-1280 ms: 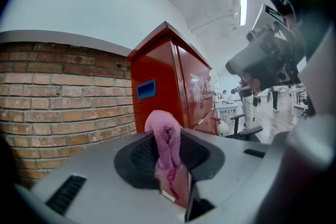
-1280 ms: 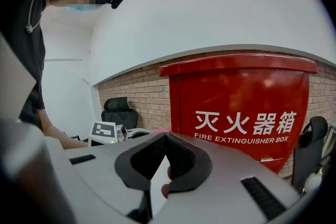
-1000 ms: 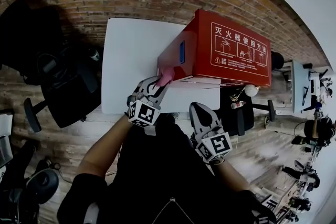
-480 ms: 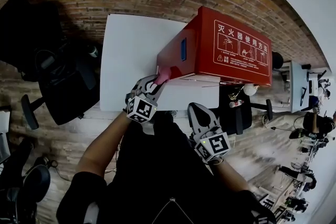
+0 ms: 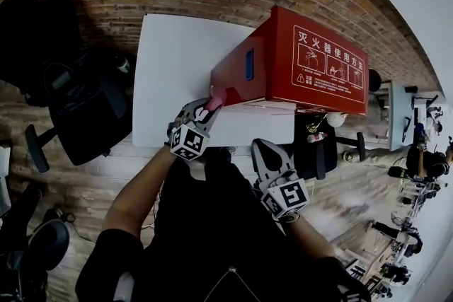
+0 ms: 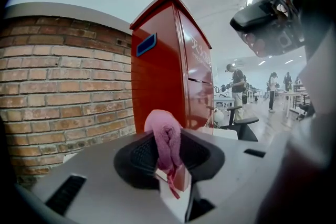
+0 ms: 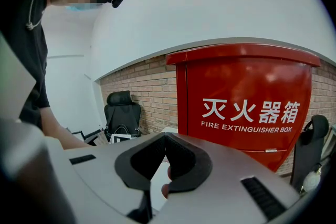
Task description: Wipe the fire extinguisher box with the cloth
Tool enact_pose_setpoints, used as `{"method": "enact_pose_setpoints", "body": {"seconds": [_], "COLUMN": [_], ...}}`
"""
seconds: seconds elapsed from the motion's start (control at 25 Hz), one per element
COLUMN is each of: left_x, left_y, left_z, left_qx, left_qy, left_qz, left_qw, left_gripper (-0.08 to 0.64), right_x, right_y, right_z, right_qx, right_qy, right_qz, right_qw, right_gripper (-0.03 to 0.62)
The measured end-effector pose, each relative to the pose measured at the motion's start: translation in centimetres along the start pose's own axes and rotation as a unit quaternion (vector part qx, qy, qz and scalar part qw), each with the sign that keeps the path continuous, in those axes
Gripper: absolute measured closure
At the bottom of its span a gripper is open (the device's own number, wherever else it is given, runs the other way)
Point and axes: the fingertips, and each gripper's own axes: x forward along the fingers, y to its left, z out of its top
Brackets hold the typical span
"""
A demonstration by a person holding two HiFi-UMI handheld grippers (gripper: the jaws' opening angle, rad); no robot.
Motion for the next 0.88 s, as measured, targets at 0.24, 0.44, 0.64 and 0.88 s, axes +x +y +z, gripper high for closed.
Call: {"method": "enact_pose_setpoints", "body": {"seconds": [0.24,0.44,0.64,0.88], "left_x": [0.5,1.0,1.5,1.9], "left_y": [0.0,-0.1,-0.2,-0.4], "left_z": [-1.7,-3.7,-5.7,-7.6], "left_qx": [-0.005,-0.015,-0.019,-0.022], "left_qy": [0.014,0.032,0.052,0.071], "left_qz": [-0.002,-0.004,-0.005,-0.008], "left_qw": [0.9999,0.9994,0.9984,0.9972], "left_gripper": [0.453,0.453,0.453,0.453], "right_x": [0.2,0.4,0.4,0.5], "right_y": [-0.1,-0.2,-0.2,-0.4], "right_z": [-0.4,-0.6,-1.2,-1.5], "right_qx": [0.004,0.001,0.015,0.016], "right_qy": [0.006,0.007,0.037,0.036], "right_qz": [-0.002,0.002,-0.004,-0.002], "right_qw": [1.0,1.0,0.999,0.999], "right_gripper": [0.573,0.574,0.574,0.573]}}
